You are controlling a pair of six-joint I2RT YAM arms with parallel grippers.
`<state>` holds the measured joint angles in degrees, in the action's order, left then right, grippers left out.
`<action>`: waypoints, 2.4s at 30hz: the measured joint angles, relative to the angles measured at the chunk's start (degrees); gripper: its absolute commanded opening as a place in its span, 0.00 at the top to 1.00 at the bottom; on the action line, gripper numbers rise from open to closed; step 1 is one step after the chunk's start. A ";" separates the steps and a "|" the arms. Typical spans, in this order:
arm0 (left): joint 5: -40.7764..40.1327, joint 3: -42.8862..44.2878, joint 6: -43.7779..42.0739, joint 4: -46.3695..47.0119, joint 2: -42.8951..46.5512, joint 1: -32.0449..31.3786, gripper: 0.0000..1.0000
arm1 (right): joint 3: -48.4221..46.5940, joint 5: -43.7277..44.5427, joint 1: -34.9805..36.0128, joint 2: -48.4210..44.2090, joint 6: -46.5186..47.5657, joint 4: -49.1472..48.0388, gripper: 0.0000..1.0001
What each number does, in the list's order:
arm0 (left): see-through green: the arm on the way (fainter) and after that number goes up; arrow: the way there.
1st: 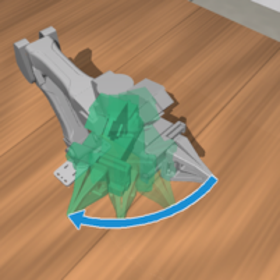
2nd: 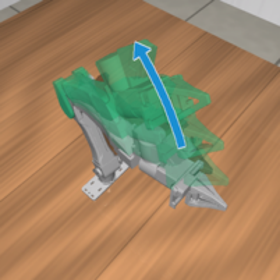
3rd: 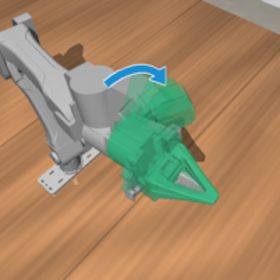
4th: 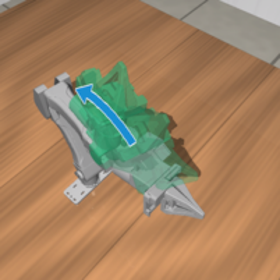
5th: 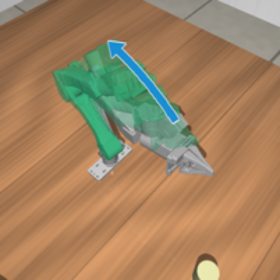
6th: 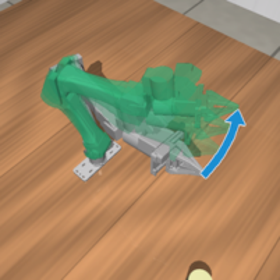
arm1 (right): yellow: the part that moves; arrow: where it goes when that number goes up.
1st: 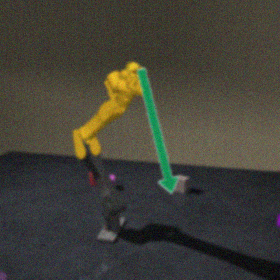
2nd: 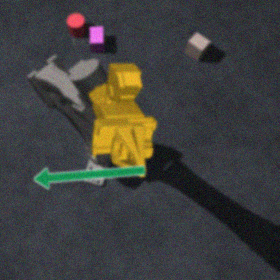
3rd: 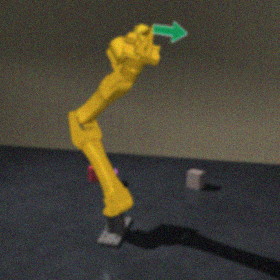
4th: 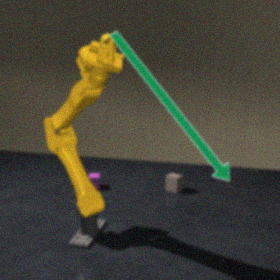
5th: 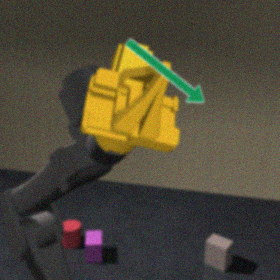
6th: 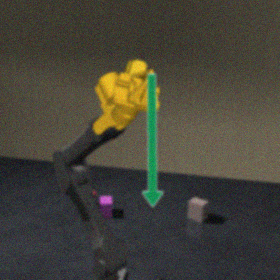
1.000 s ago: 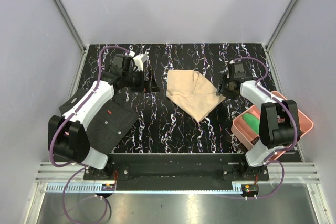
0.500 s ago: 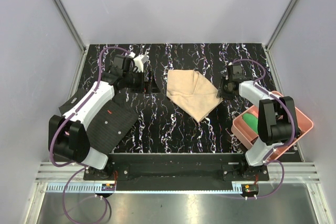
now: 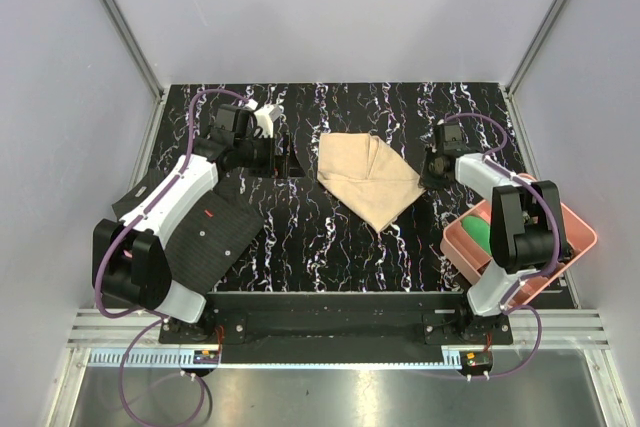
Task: Fold the napkin, place the utensils inside, and roll it up
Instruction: Fold the napkin
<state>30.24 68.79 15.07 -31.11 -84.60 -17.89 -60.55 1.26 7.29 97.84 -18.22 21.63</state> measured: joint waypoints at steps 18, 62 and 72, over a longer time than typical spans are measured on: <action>0.02 0.00 0.00 0.02 0.00 0.00 0.09 | -1.92 0.15 -0.92 1.07 2.29 -0.07 0.13; 0.98 -19.56 20.00 29.97 -1.16 0.00 0.09 | 1.53 -20.61 -2.03 3.69 -5.90 -4.83 0.17; -0.13 -18.99 22.03 35.30 -6.64 1.16 0.08 | 7.45 -20.15 13.27 -0.70 -16.70 -5.35 0.16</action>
<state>30.11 49.80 37.10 4.19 -91.24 -16.73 -53.10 -18.90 20.56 97.14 -34.92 16.27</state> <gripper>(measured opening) 0.912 0.831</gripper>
